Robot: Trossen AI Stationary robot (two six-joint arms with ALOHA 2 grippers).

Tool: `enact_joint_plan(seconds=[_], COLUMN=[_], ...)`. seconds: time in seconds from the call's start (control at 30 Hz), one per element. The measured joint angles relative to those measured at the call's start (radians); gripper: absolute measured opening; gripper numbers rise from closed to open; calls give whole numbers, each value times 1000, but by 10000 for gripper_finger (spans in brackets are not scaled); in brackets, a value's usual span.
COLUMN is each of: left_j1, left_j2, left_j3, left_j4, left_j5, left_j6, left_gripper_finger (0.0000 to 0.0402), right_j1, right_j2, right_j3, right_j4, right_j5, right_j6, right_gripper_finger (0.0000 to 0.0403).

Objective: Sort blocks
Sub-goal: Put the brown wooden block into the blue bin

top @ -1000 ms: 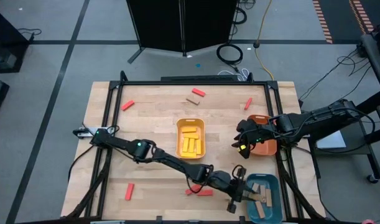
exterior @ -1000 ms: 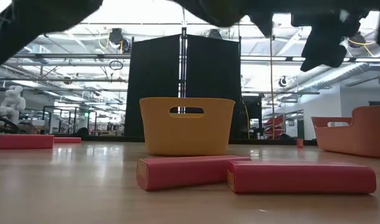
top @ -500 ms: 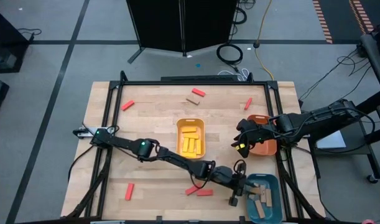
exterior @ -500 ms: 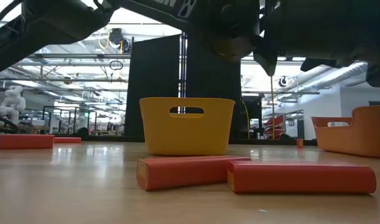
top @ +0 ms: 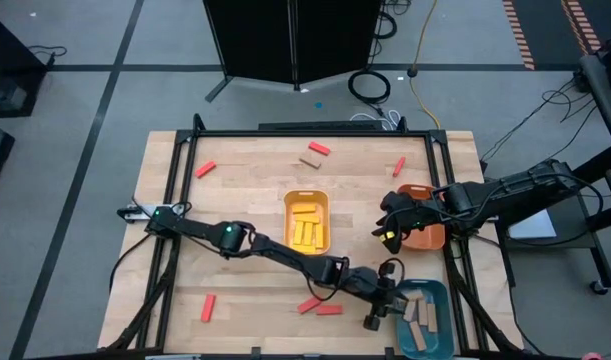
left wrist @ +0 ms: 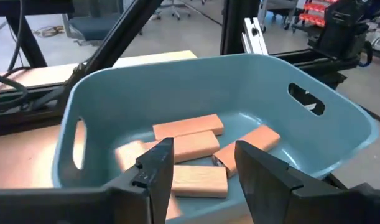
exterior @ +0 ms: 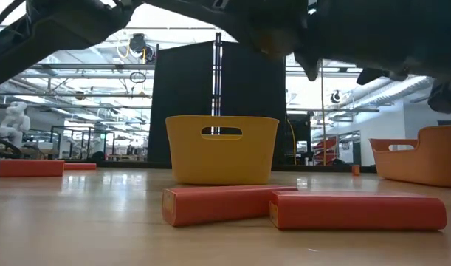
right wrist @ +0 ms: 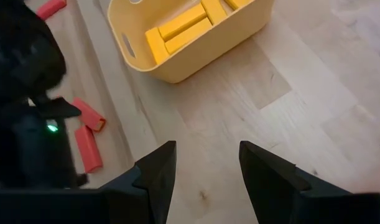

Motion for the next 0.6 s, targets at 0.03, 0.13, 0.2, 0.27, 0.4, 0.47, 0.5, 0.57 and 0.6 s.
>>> enact_joint_plan(seconds=[0.03,0.13,0.2,0.27,0.4,0.47,0.5,0.57,0.6], left_j1=[0,-4,-10,-15,-14,-13,-11,-4,1], left_j2=[-10,-65,-114,-165,-272,-326,-357,-412,-443], left_j3=[0,0,0,0,0,1,1,1,1], left_j4=[-17,-116,-218,-343,-624,-776,-854,-998,-1070], left_j5=[3,-8,-63,-109,-157,-180,-194,-225,-234], left_j6=[8,70,111,146,209,230,240,251,264], left_gripper_finger=[168,168,168,168,169,169,169,169,169], right_j1=[0,0,0,0,0,0,0,-1,-1], right_j2=[0,0,0,0,0,0,0,0,0], right_j3=[0,0,0,0,0,0,0,0,0], right_j4=[-1,-1,-1,-1,0,0,1,1,4], right_j5=[0,0,0,1,54,117,155,213,236], right_j6=[-17,-54,-70,-86,-138,-166,-180,-212,-230], right_gripper_finger=[169,169,169,169,169,169,169,169,169])
